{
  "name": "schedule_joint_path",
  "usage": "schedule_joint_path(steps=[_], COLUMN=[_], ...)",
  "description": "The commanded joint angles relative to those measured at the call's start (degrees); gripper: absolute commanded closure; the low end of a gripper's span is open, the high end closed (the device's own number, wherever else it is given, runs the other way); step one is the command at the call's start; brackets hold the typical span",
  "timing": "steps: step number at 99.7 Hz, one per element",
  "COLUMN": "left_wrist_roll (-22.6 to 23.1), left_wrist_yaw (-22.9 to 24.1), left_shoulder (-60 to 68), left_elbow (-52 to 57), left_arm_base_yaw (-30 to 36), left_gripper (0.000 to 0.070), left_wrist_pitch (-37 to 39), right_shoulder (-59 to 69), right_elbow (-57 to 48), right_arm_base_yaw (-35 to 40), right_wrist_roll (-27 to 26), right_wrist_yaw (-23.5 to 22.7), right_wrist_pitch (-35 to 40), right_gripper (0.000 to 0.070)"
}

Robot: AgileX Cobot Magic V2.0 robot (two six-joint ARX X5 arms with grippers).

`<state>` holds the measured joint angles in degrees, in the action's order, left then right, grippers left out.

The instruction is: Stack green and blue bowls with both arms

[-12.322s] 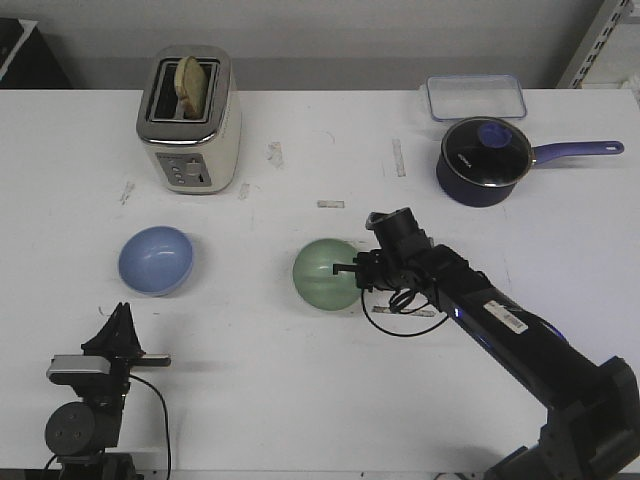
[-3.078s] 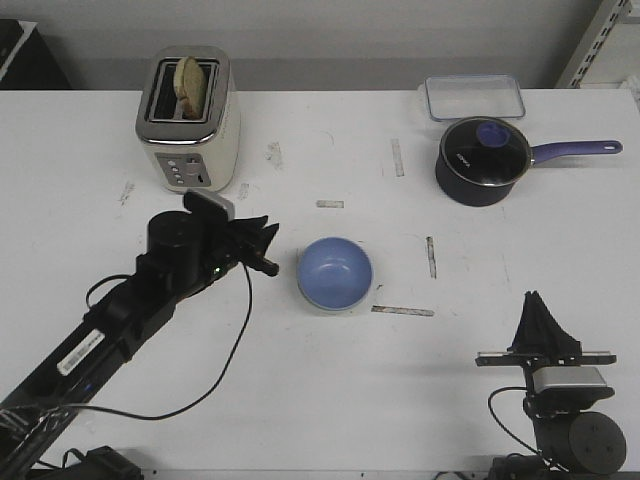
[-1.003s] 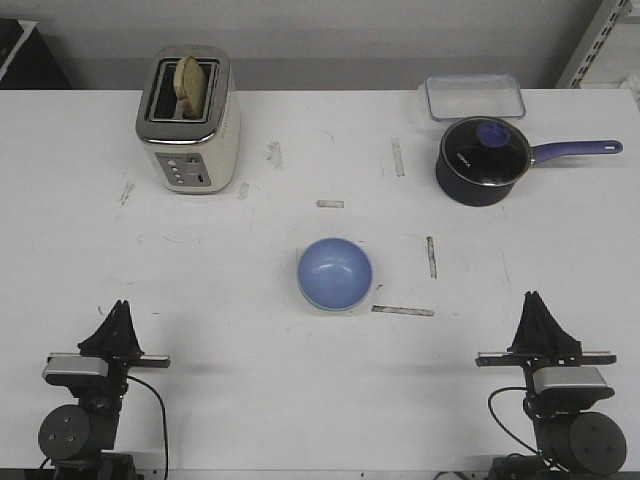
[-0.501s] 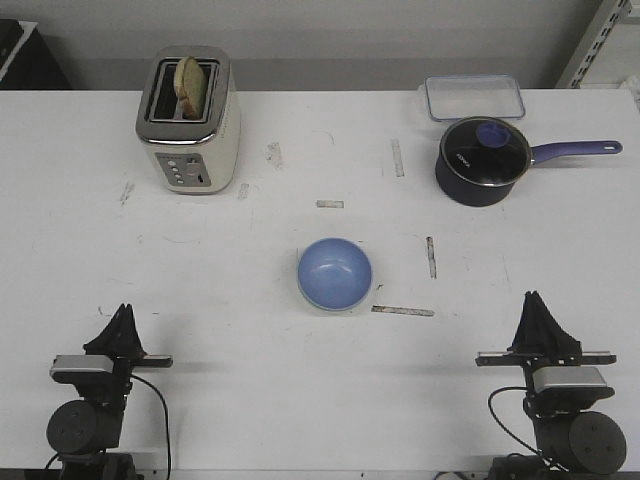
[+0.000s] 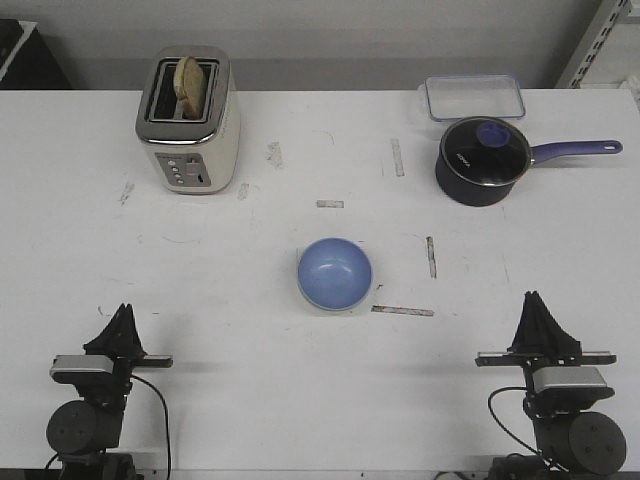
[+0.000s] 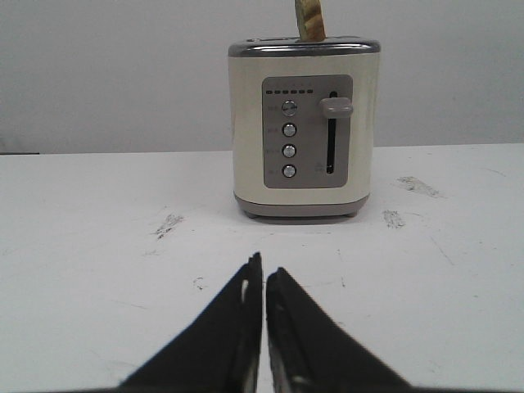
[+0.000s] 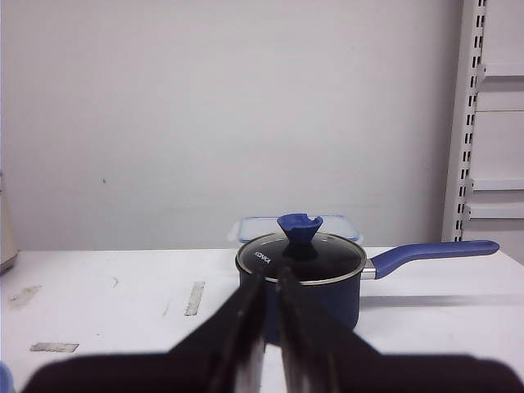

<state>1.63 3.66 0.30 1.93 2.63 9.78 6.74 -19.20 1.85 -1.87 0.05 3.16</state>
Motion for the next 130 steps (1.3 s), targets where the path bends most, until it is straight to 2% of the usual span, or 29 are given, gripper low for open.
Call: schedule_joint_path(steps=[1,46,74,105,130], left_wrist_roll=[0.44,0.42,0.44,0.44,0.44], left_wrist_yaw=[-0.02,-0.02,-0.02,-0.02,-0.02], left_shoulder=[-0.11,-0.11,-0.11,-0.11,-0.11], left_elbow=[-1.22,-1.22,-1.22,-1.22,-1.22], left_arm_base_yaw=[-0.04,-0.04,-0.04,-0.04,-0.04], left_gripper=[0.0698,0.0698,0.0698,0.0699,0.0698], left_wrist_pitch=[0.61,0.61,0.61,0.61,0.61], right_shoulder=[-0.13,-0.17,-3.85,-6.73,-6.67], right_elbow=[-0.22,-0.07,10.10,18.53,18.51], right_arm_base_yaw=[0.07,0.02,0.13,0.13,0.11], right_wrist_roll=[0.20,0.20,0.24,0.20,0.24], right_wrist_yaw=[-0.02,-0.02,-0.04,-0.26,-0.24], right_wrist_pitch=[-0.55,-0.11,-7.02,-7.93,-8.11], right_gripper=[0.0688,0.0688,0.0688,0.0688,0.0688])
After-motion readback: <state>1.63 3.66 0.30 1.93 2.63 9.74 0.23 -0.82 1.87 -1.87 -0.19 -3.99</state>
